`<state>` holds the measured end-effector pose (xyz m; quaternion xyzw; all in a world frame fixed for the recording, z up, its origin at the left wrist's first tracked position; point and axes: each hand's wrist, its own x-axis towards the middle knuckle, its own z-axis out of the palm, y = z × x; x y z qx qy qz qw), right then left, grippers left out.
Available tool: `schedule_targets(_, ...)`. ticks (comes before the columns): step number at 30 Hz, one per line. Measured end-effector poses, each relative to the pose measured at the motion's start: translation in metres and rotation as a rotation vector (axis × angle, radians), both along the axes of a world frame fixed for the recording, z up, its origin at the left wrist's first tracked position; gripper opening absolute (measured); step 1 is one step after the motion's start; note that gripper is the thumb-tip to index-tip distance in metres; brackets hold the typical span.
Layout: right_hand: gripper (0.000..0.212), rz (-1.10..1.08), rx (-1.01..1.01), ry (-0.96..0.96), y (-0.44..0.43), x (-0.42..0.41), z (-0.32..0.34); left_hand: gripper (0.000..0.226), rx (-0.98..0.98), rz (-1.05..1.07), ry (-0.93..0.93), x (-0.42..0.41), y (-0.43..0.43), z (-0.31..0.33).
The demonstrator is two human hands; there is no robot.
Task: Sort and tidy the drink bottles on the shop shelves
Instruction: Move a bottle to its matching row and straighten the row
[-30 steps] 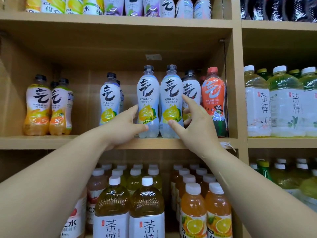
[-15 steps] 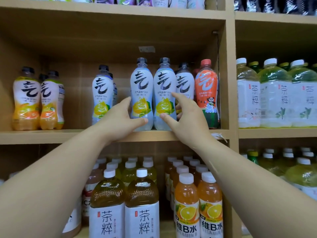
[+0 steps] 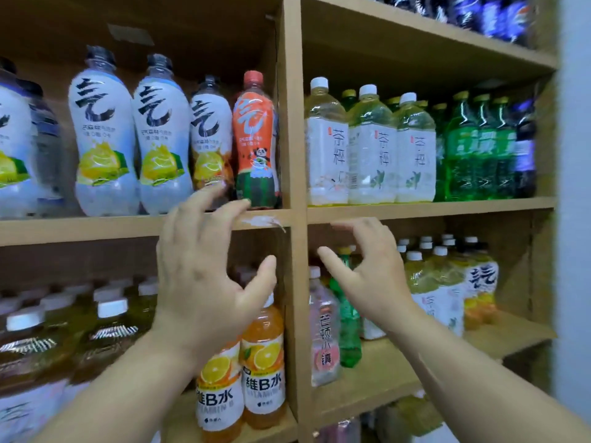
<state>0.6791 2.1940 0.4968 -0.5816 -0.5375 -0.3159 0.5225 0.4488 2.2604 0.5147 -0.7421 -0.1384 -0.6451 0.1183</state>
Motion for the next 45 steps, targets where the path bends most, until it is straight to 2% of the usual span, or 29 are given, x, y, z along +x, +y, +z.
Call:
schedule_targets(6,0.033,-0.049,-0.106,0.090,-0.042,0.112,-0.034,0.061,-0.146,-0.161,0.185,0.121,-0.038,-0.031)
schedule_targets(15,0.021,-0.086,-0.136,0.273,-0.107,0.322,-0.080,0.066,-0.355,-0.146,0.434,0.340,-0.074,-0.058)
schedule_targets(22,0.030,-0.001,-0.157,0.432,-0.121,0.438,-0.106,0.081,-0.464,-0.107,0.620,0.466,-0.100,-0.056)
schedule_targets(27,0.057,0.106,-0.280,0.563,-0.101,0.478,-0.114,0.089,-0.489,0.061,0.695,0.518,-0.095,-0.051)
schedule_targets(32,0.079,0.218,-0.315,0.649,-0.081,0.500,-0.119,0.081,-0.422,0.326,0.743,0.549,-0.082,-0.050)
schedule_targets(35,0.071,0.293,-0.353,0.699,-0.074,0.506,-0.123,0.076,-0.401,0.357,0.727,0.559,-0.080,-0.050)
schedule_targets(38,0.062,0.353,-0.393,0.691,-0.069,0.506,-0.121,0.075,-0.365,0.409,0.806,0.564,-0.075,-0.055)
schedule_targets(45,0.081,0.423,-0.362,0.697,-0.064,0.499,-0.130,0.083,-0.334,0.448,0.849,0.567,-0.069,-0.059)
